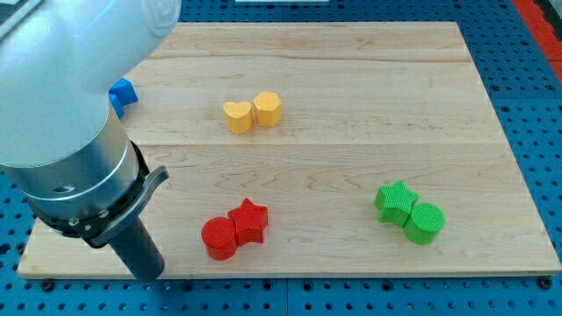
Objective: Separate the yellow heart and yellow hexagon
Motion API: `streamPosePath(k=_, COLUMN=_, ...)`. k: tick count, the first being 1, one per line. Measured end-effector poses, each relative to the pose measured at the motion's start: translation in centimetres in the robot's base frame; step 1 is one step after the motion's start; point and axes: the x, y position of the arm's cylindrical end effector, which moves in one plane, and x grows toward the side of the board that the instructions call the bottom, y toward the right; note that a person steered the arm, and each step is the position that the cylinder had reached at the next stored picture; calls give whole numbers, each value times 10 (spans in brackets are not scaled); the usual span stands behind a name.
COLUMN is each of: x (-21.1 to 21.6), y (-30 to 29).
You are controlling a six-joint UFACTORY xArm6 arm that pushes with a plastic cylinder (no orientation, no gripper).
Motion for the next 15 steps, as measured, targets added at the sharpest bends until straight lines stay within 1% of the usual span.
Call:
streamPosePath(k=2, x=0, y=3)
streamPosePath(k=3, x=1, y=17)
streamPosePath(k=4, x=-19, y=14)
streamPosePath(k=5, x=-65, y=-27)
streamPosePath(k=7, x=-201, y=-31)
streamPosePath(k=8, x=-267, y=4)
streamPosePath(k=9, x=-284, y=59)
streamPosePath(k=10, x=-264, y=63)
streamPosePath(k=11, x=-229, y=63)
streamPosePath(k=12, x=-214, y=79)
streamPosePath(k=13, x=-209, y=118)
streamPosePath(k=14, x=-209, y=127)
streamPosePath(k=15, x=-220, y=135)
